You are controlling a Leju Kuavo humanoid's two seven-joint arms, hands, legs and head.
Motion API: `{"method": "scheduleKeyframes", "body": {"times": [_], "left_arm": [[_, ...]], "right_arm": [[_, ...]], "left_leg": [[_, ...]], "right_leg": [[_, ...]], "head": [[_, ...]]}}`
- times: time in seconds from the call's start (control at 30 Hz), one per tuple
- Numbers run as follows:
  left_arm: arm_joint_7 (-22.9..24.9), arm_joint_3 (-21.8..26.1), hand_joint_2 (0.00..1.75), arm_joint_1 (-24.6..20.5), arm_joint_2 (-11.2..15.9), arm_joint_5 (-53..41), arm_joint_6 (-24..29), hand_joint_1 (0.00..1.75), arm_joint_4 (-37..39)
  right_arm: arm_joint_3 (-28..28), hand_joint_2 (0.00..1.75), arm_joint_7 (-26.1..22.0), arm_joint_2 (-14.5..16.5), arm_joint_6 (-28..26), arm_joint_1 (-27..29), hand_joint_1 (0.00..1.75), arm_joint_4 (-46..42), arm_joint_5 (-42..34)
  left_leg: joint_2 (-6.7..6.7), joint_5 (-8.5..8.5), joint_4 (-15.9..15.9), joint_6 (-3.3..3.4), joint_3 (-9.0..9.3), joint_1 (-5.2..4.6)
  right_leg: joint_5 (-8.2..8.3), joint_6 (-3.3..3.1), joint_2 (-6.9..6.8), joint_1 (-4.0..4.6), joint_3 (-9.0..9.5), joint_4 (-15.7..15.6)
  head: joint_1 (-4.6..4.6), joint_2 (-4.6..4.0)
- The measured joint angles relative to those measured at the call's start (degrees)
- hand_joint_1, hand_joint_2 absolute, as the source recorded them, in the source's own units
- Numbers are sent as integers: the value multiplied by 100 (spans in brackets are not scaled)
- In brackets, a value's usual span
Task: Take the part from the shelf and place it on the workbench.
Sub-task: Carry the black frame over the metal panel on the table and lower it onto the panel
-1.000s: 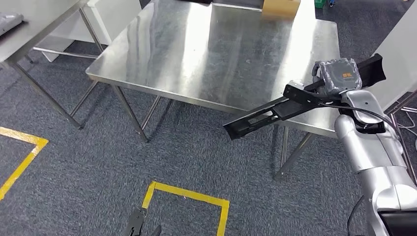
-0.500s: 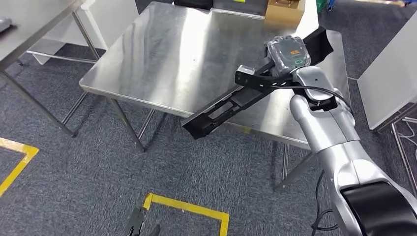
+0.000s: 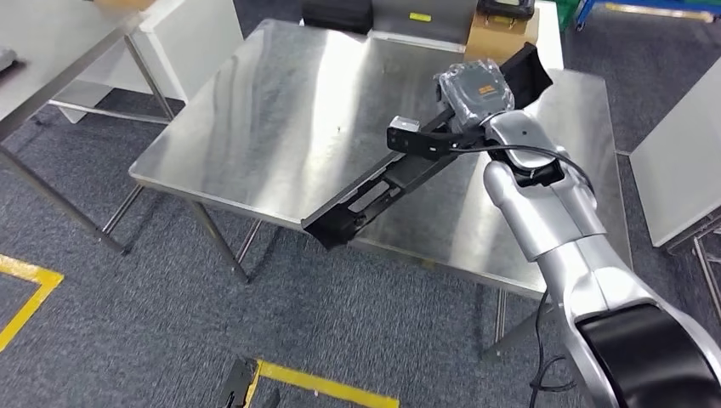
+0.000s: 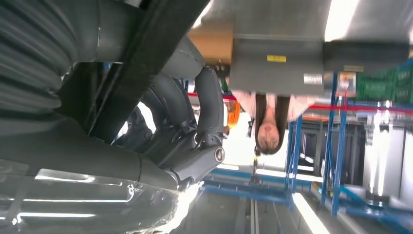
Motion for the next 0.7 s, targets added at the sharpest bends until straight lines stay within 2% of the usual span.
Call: {"method": "scheduleKeyframes", "body": {"times": [0.07, 0.1, 0.13, 0.17, 0.2, 0.23, 0.27, 0.3, 0.33, 0.37, 0.47, 0.5, 0.53, 0.6, 0.63, 0.67, 0.7], "left_arm": [[-5, 4, 175, -5, 8, -1, -1, 0, 0], [-8, 7, 175, -2, 12, -1, -2, 0, 0], [-12, 9, 175, 1, 15, -2, -4, 0, 0], [-21, 9, 175, 4, 17, -4, -7, 0, 0], [-43, 10, 175, 5, 20, -7, -13, 0, 0], [-82, 11, 175, 8, 21, -8, -25, 0, 0], [-143, 13, 175, 15, 18, -10, -38, 0, 1], [-216, 16, 175, 19, 17, -13, -44, 0, 2], [-294, 18, 175, 24, 14, -19, -37, 0, 2], [-367, 20, 175, 29, 9, -27, -12, 0, 3], [-544, 39, 175, 25, -3, -41, 145, 0, 0], [-598, 56, 175, 20, -5, -41, 212, 0, -1], [-650, 79, 175, 19, -6, -40, 273, 0, -2], [-719, 122, 175, 37, -8, -37, 354, 0, -1], [-739, 139, 175, 56, -10, -35, 373, 0, 1], [-752, 150, 175, 76, -11, -33, 384, 0, 1], [-761, 157, 175, 91, -13, -31, 390, 0, 2]], "right_arm": [[41, 175, -25, 80, 10, -59, 152, 27, 15], [73, 175, -34, 120, 15, -64, 152, 47, 27], [107, 175, -38, 154, 15, -51, 152, 68, 38], [135, 175, -33, 185, 10, -30, 152, 89, 49], [160, 175, -21, 209, 3, -10, 152, 110, 57], [182, 175, -4, 230, -10, 7, 152, 130, 67], [203, 175, 16, 240, -36, 17, 152, 155, 79], [224, 175, 38, 243, -68, 20, 152, 183, 88], [240, 175, 57, 235, -102, 19, 152, 207, 95], [248, 175, 77, 210, -146, 13, 152, 228, 83], [197, 175, 122, 82, -294, -40, 152, 255, -84], [141, 175, 129, 26, -365, -74, 152, 271, -186], [65, 175, 133, -45, -439, -109, 152, 298, -300], [-109, 175, 116, -199, -534, -159, 152, 393, -481], [-185, 175, 101, -272, -548, -164, 152, 450, -534], [-249, 175, 84, -336, -550, -165, 152, 502, -565], [-303, 175, 67, -389, -551, -172, 152, 543, -583]], "left_leg": [[28, -187, 714, -94, -482, 69], [40, -327, 991, -142, -735, 110], [54, -440, 1114, -183, -926, 147], [70, -463, 1064, -219, -1032, 182], [85, -354, 844, -250, -1055, 215], [101, -78, 491, -281, -1015, 248], [119, 320, 73, -304, -966, 277], [133, 646, -237, -294, -907, 293], [136, 884, -429, -272, -886, 295], [133, 974, -489, -229, -892, 277], [97, 898, -441, -66, -890, 209], [88, 881, -449, -12, -874, 196], [78, 858, -458, 33, -853, 185], [46, 800, -458, 102, -811, 154], [27, 769, -457, 125, -779, 139], [8, 737, -457, 142, -738, 121], [-8, 705, -457, 152, -690, 98]], "right_leg": [[-115, -44, 9, -6, 144, -5], [-180, -39, 20, -12, 212, -5], [-249, -22, 32, -22, 290, -4], [-316, 5, 41, -38, 377, 0], [-390, 40, 47, -60, 478, 5], [-470, 84, 48, -78, 574, 11], [-553, 132, 49, -82, 662, 31], [-636, 181, 51, -76, 704, 44], [-709, 229, 48, -53, 708, 57], [-764, 270, 45, -40, 696, 60], [-891, 376, 23, -57, 654, 108], [-990, 379, 17, -64, 564, 311], [-1135, 358, 12, -72, 386, 655], [-1436, 303, 11, -57, -153, 1549], [-1488, 304, 12, -42, -386, 1852], [-1420, 332, 13, -24, -522, 1932], [-1231, 376, 12, -3, -539, 1755]], "head": [[-12, 0], [-13, 0], [-16, 0], [-17, 0], [-17, 0], [-19, 0], [-30, 0], [-46, 0], [-46, 0], [-48, 0], [-22, 0], [-21, 0], [-20, 0], [-18, 0], [-16, 0], [-15, 0], [-15, 0]]}}
